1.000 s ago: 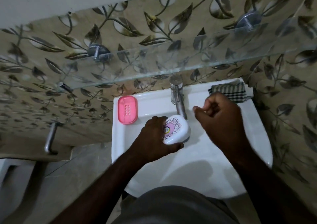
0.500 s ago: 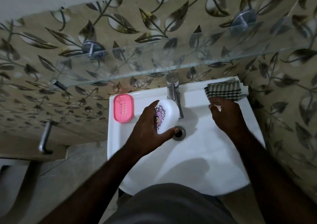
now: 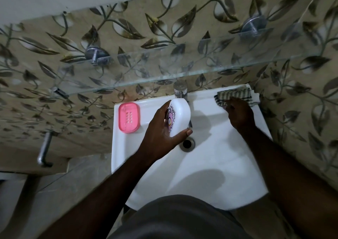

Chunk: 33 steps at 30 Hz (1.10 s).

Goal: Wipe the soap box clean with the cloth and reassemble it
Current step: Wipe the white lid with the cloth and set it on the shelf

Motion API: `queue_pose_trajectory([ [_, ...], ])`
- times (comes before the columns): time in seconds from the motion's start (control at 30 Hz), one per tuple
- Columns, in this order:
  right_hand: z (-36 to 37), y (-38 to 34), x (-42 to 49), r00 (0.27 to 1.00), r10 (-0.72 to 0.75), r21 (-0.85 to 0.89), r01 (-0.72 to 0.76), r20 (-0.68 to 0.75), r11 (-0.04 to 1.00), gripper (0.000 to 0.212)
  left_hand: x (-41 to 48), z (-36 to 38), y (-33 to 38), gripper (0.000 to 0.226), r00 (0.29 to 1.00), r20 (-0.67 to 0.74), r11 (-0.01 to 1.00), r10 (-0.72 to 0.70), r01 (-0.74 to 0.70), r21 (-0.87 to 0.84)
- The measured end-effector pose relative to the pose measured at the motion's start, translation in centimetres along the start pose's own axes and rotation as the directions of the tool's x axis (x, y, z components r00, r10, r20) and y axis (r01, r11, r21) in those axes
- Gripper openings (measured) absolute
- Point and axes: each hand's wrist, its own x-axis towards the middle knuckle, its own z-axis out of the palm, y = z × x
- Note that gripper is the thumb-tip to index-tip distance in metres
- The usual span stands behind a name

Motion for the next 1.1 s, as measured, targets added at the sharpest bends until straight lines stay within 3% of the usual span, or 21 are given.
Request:
queue_pose_trajectory([
  [0.07, -1.6, -0.8, 0.8, 0.994, 0.105, 0.043, -0.105, 0.014, 0.994, 0.025, 0.0, -0.2, -0.1, 0.079, 1.0, -0.01, 1.0, 0.001, -0.001, -0.018],
  [0.2, -6.3, -4.3, 0.6, 0.966, 0.176, 0.29, -0.116, -0.19, 0.95, 0.029, 0.0, -0.5, 0.2, 0.072, 1.0, 0.006, 0.996, -0.009, 0.009, -0.092],
  [0.27, -8.4, -6.2, 0.2, 0.968, 0.22, 0.519, -0.128, -0.12, 0.845, 0.033, 0.1, -0.7, 0.3, 0.061, 1.0, 0.009, 0.986, 0.0, 0.001, -0.165],
  [0.3, -9.4, -7.3, -0.2, 0.969, 0.243, 0.677, -0.146, -0.051, 0.721, 0.034, 0.3, -0.6, 0.2, 0.057, 1.0, 0.015, 0.979, -0.011, 0.014, -0.203],
  [0.37, -11.0, -9.6, -1.7, 0.974, 0.196, 0.948, -0.162, 0.11, 0.276, 0.031, 0.5, -0.3, 0.0, 0.054, 0.997, 0.01, 0.946, -0.077, 0.076, -0.315],
  [0.43, -11.2, -11.4, -4.6, 0.971, 0.042, 0.962, -0.224, 0.234, -0.157, 0.056, 0.6, -0.2, -0.1, 0.055, 0.982, 0.009, 0.868, -0.188, 0.171, -0.466],
  [0.47, -10.6, -12.1, -6.6, 0.95, -0.038, 0.904, -0.307, 0.311, -0.298, 0.072, 0.6, -0.3, -0.3, 0.058, 0.967, 0.024, 0.797, -0.255, 0.224, -0.56],
  [0.5, -9.8, -13.1, -8.6, 0.908, -0.084, 0.838, -0.412, 0.411, -0.358, 0.08, 0.5, -0.6, -0.4, 0.062, 0.946, 0.055, 0.699, -0.32, 0.275, -0.66],
  [0.57, -8.1, -15.1, -11.6, 0.826, -0.07, 0.772, -0.55, 0.559, -0.32, 0.071, 0.1, -1.4, -0.8, 0.064, 0.902, 0.157, 0.486, -0.403, 0.355, -0.799],
  [0.63, -7.9, -16.7, -12.4, 0.795, 0.047, 0.79, -0.592, 0.605, -0.159, 0.045, -0.4, -2.2, -1.1, 0.058, 0.894, 0.285, 0.304, -0.345, 0.394, -0.867],
  [0.73, -9.7, -18.2, -11.5, 0.783, 0.032, 0.783, -0.619, 0.621, -0.06, 0.019, -1.4, -2.8, -1.7, 0.063, 0.887, 0.38, 0.091, -0.264, 0.415, -0.905],
  [0.8, -11.3, -18.6, -10.8, 0.802, 0.003, 0.802, -0.597, 0.598, -0.014, 0.014, -1.6, -3.0, -2.0, 0.077, 0.884, 0.398, 0.039, -0.246, 0.419, -0.907],
  [0.87, -11.7, -18.5, -10.4, 0.853, 0.051, 0.846, -0.522, 0.52, 0.105, 0.013, -1.9, -3.3, -2.1, 0.079, 0.885, 0.391, 0.03, -0.253, 0.412, -0.911],
  [0.93, -11.4, -18.0, -9.9, 0.919, 0.086, 0.848, -0.388, 0.384, 0.361, 0.011, -2.0, -3.5, -2.3, 0.076, 0.877, 0.401, 0.036, -0.264, 0.425, -0.905],
  [1.0, -10.9, -17.8, -10.1, 0.945, 0.026, 0.739, -0.272, 0.326, 0.616, 0.008, -2.3, -3.4, -2.6, 0.075, 0.862, 0.401, 0.035, -0.311, 0.432, -0.901],
  [1.03, -10.8, -17.9, -10.3, 0.946, -0.019, 0.685, -0.22, 0.323, 0.695, 0.009, -2.3, -3.3, -2.6, 0.074, 0.853, 0.393, 0.039, -0.343, 0.431, -0.901],
  [1.1, -10.7, -18.6, -10.8, 0.935, -0.099, 0.657, -0.161, 0.34, 0.736, 0.009, -2.3, -3.2, -2.1, 0.071, 0.844, 0.353, 0.077, -0.404, 0.415, -0.906],
])
